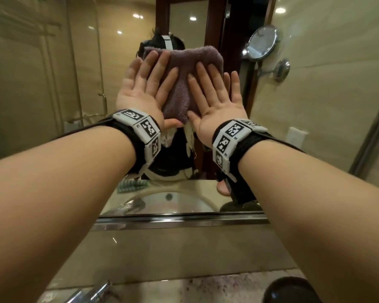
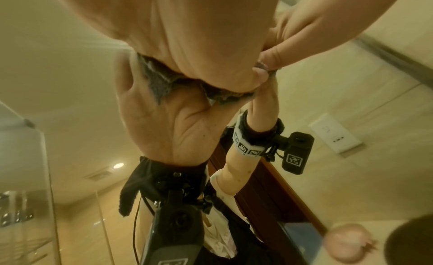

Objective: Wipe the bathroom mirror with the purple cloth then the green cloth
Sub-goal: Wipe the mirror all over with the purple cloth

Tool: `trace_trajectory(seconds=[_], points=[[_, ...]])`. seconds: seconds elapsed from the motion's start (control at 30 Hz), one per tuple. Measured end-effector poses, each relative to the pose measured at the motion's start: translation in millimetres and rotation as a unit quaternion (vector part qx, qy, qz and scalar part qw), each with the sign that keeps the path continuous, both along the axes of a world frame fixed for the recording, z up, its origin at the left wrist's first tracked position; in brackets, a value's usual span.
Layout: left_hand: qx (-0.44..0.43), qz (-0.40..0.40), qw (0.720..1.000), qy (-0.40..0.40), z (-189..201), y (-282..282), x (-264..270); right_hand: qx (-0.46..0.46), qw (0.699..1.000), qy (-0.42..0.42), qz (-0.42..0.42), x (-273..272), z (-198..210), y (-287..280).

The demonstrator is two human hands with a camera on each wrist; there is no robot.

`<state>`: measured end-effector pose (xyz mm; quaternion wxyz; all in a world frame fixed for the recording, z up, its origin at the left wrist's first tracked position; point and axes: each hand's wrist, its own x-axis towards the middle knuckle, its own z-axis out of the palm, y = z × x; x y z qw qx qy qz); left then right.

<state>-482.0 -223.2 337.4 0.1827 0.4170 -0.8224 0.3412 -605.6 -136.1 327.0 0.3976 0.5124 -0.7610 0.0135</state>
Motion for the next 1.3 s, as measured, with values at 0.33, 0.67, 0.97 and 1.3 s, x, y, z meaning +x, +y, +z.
trace_trajectory(seconds=[0.33, 0.67, 0.97, 1.3], points=[[-0.024, 0.037, 0.997, -0.067, -3, 20, -16, -0.016, 1.0, -0.011, 0.02, -26, -21, 16], [-0.019, 0.038, 0.996, -0.082, -10, 46, -55, -0.015, 0.999, 0.007, 0.036, -67, -27, 41], [-0.022, -0.052, 0.995, -0.084, -13, 90, -141, -0.004, 0.999, -0.009, -0.041, -143, -30, 95], [-0.028, -0.151, 0.985, -0.075, -7, 166, -264, 0.029, 0.982, -0.043, -0.184, -242, -16, 181]])
